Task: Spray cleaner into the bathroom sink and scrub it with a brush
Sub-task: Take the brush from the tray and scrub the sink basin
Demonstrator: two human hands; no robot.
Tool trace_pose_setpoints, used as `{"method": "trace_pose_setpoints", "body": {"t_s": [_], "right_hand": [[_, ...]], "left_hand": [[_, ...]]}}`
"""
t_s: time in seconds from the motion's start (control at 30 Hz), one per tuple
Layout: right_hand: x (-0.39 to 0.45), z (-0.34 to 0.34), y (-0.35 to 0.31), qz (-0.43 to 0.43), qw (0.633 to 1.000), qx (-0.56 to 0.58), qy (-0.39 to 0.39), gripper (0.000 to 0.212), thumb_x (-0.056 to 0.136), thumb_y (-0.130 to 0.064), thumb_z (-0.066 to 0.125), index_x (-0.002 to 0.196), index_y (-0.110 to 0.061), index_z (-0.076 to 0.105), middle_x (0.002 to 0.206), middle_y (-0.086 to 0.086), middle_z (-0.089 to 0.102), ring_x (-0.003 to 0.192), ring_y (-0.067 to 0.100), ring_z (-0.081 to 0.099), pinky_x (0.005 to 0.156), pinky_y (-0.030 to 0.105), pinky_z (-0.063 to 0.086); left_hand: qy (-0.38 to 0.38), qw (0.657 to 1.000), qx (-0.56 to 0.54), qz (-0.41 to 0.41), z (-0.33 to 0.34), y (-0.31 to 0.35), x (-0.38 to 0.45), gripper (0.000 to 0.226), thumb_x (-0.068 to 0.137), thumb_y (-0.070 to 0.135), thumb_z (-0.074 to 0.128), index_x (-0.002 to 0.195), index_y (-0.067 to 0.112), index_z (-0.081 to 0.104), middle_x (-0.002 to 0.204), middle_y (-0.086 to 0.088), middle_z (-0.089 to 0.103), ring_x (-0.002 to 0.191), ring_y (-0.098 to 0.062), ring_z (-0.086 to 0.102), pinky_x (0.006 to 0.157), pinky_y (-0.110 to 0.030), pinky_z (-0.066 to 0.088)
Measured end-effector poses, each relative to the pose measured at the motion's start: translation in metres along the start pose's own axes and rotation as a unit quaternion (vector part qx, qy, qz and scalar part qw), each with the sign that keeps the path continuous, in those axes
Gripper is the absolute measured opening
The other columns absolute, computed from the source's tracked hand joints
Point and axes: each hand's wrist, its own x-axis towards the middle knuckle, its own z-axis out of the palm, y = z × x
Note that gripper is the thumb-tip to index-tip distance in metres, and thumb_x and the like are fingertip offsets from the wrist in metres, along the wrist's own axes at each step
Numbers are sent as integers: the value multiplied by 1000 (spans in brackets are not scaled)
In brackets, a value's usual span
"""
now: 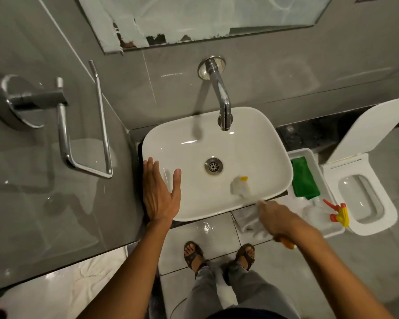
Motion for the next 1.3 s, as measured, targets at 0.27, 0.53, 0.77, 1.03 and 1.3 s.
{"method": "trace_pose_setpoints", "body": {"t_s": [0.27,0.53,0.77,1.03,1.3], "right_hand": [[40,22,-138,-111,992,58,-3,42,111,-14,28,140,2,53,137,28,55,126,43,61,97,45,51],[112,-22,-31,102,952,208,202,51,113,-33,33,141,7,44,142,28,57,130,43,61,104,48,49],[41,24,3,81,987,58,128,39,110,-8,29,142,2,51,137,28,58,124,42,62,93,42,51],[6,46,-109,-76,995,62,24,37,109,-8,37,141,3,53,137,27,59,127,41,62,100,40,52],[71,-18,-150,-98,985,65,128,41,108,-10,36,141,2,57,135,21,66,123,37,67,88,38,49]], "left_hand": [[9,1000,-8,0,-2,2,-1,94,106,77,23,162,5,42,177,-14,34,168,-28,26,134,-46,29],[-4,1000,-25,-7,-3,2,0,94,104,79,22,162,7,42,179,-11,31,169,-26,21,135,-47,28],[-7,1000,-26,-17,-4,1,1,98,102,82,19,162,8,43,179,-7,30,169,-22,19,135,-44,27],[-13,1000,-22,-12,-4,2,0,99,101,84,18,161,9,44,179,-7,31,169,-23,19,135,-45,27],[-10,1000,-21,-14,-7,6,-1,104,99,86,13,161,8,44,178,-9,33,169,-25,21,134,-45,26]]}}
